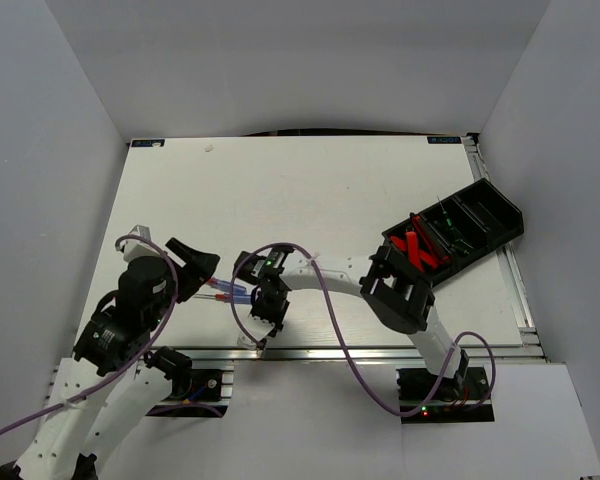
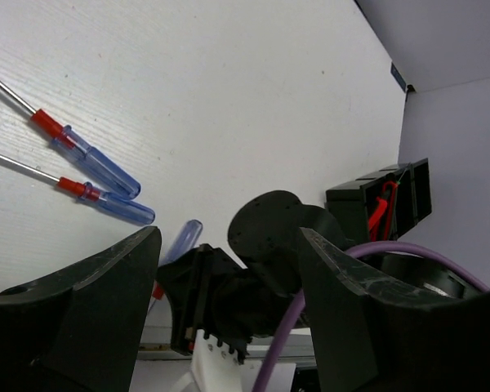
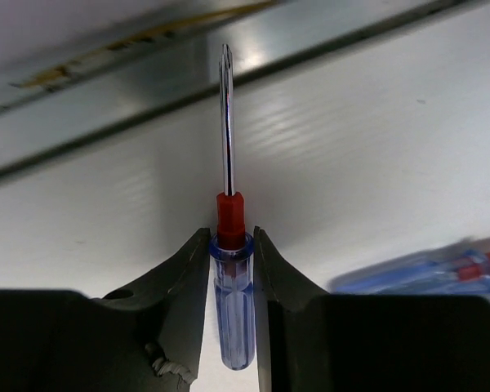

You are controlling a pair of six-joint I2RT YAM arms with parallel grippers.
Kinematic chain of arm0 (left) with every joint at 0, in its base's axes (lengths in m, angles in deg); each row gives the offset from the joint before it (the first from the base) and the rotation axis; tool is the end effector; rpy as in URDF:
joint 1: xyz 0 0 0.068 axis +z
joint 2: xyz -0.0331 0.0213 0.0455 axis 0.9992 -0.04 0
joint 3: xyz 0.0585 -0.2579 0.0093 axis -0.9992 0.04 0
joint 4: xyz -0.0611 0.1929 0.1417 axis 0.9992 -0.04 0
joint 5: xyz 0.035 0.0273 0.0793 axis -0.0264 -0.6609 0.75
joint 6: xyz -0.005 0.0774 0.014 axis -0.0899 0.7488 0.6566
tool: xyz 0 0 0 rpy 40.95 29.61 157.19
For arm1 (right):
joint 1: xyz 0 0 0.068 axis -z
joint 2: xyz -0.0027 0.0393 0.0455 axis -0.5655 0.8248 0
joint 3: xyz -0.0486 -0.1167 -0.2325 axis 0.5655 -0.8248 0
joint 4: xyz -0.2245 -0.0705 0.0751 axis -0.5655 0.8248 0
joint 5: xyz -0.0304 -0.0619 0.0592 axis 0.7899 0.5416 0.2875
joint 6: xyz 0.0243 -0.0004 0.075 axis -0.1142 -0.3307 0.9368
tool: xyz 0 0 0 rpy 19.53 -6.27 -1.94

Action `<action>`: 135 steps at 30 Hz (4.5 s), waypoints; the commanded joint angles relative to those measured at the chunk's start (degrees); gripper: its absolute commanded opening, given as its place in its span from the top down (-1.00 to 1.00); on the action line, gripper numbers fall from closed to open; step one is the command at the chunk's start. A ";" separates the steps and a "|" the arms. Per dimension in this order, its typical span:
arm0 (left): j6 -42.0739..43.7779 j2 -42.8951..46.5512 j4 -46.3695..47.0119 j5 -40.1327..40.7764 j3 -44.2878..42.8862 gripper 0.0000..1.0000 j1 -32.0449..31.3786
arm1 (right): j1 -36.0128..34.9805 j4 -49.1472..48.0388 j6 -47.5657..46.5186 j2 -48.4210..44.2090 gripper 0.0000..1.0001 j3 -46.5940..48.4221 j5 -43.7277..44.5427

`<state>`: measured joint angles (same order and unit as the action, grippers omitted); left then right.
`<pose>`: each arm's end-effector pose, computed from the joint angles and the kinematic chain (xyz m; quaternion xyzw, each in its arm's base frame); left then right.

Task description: Sort the tools into containers

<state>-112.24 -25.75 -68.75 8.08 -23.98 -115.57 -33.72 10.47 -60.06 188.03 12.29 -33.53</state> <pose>0.1057 -0.0361 0.3008 -0.2798 0.8104 -0.2566 0.4462 0.1303 0.3921 0.1361 -0.9724 0.1084 0.1575 0.1335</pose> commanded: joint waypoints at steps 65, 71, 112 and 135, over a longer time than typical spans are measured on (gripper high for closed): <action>9.51 -32.46 24.75 -21.73 6.50 -0.56 7.82 | 90.84 -25.19 53.00 -11.03 -0.01 -1.62 1.22; 5.39 -31.50 21.61 -22.87 6.41 -0.55 11.24 | 90.92 -22.13 53.26 -13.48 -0.22 -0.22 -2.63; -11.41 -55.39 0.93 -13.64 1.93 -0.19 18.19 | 64.29 -11.30 48.08 -26.85 -0.36 -11.38 -27.35; -7.54 -45.66 0.15 -20.85 2.90 1.00 18.28 | 60.87 23.75 15.57 -17.55 -0.79 4.25 -44.13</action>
<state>-121.03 -75.63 -67.46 -10.04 -20.63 -97.56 28.76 19.79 -31.86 167.99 12.40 -70.45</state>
